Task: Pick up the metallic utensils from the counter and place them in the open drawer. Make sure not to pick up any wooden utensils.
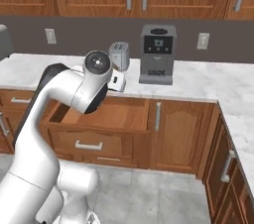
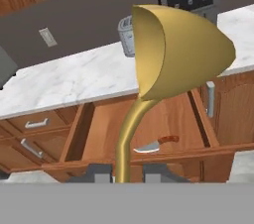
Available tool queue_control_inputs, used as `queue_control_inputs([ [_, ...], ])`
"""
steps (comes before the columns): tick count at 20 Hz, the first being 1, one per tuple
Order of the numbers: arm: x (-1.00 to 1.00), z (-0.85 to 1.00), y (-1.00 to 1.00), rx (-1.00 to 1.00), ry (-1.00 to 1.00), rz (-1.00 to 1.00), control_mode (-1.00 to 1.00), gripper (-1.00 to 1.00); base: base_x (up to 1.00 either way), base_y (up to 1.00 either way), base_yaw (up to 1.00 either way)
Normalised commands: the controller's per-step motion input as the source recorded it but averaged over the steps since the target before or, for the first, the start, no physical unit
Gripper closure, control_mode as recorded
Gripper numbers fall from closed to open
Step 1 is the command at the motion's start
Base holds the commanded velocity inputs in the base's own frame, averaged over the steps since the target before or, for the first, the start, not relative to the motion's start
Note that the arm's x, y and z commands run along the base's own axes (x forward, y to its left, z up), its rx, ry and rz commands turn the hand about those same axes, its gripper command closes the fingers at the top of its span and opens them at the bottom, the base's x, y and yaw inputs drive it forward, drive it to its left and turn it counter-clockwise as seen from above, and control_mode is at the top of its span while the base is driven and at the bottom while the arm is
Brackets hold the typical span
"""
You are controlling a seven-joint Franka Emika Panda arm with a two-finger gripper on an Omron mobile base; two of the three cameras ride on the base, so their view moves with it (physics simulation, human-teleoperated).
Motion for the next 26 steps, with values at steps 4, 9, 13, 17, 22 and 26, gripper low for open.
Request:
queue_control_inputs([
  [4,0.00,0.00,0.00,0.00,0.00,0.00,1.00,1.00,0.89,0.27,0.00],
  [9,0.03,-0.10,0.00,-0.05,0.00,0.03,-1.00,1.00,0.31,0.00,0.01],
  [13,0.07,-0.74,0.23,-0.38,0.03,0.23,-1.00,1.00,0.00,0.00,0.00],
  [17,0.00,-1.00,0.48,-0.47,0.14,0.34,-1.00,1.00,0.00,0.00,0.00],
  [22,0.05,-1.00,0.54,-0.31,0.17,0.34,-1.00,1.00,0.00,0.00,0.00],
  [26,0.36,-0.82,0.70,-0.36,0.08,0.35,-1.00,1.00,0.00,0.00,0.00],
])
